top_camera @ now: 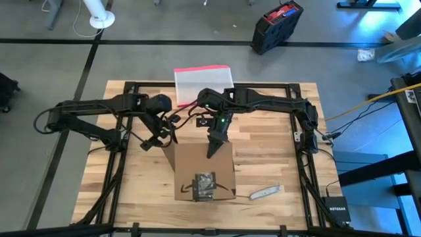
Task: Unpack boxes
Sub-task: Remove the colored items from the cardboard box
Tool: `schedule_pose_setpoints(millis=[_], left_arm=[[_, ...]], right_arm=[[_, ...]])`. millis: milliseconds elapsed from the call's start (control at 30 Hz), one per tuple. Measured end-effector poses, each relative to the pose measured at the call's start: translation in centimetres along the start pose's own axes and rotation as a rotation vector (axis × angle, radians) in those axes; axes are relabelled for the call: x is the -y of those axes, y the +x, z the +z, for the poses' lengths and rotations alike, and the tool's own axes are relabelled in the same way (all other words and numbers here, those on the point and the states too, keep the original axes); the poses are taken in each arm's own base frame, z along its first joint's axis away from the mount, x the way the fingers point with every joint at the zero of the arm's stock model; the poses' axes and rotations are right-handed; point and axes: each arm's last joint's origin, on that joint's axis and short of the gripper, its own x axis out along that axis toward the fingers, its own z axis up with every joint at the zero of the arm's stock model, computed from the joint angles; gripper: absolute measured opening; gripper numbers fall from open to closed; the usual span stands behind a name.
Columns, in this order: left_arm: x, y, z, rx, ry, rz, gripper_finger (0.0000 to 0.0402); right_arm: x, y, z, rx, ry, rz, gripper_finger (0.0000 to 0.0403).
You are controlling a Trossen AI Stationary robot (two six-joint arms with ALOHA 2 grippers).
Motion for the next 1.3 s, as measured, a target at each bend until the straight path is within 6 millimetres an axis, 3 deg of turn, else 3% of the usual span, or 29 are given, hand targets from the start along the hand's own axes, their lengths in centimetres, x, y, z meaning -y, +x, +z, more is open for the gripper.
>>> schedule_pose_setpoints(millis=[300, 533, 933, 1300], left_arm=[[-0.1, 0.4, -0.1, 0.034, 0.019, -0.077, 0.0013], [-0.3, 0.4, -0.1, 0.062, -0.005, -0.1, 0.0002], [-1.1, 0.1, -0.6, 0.167, -0.079, -0.161, 0.0], [-1.2, 2.9, -3.5, 0.204, -0.201, -0.217, 0.0]], right_arm=[[0.0, -0.2, 0.2, 0.007, -0.017, 0.014, 0.0], [0.1, -1.1, 0.4, 0.019, -0.02, 0.03, 0.0026], [-2.0, -4.4, -0.5, 0.191, -0.07, -0.131, 0.017], [-5.2, -7.7, -3.1, 0.373, -0.091, -0.332, 0.0186]])
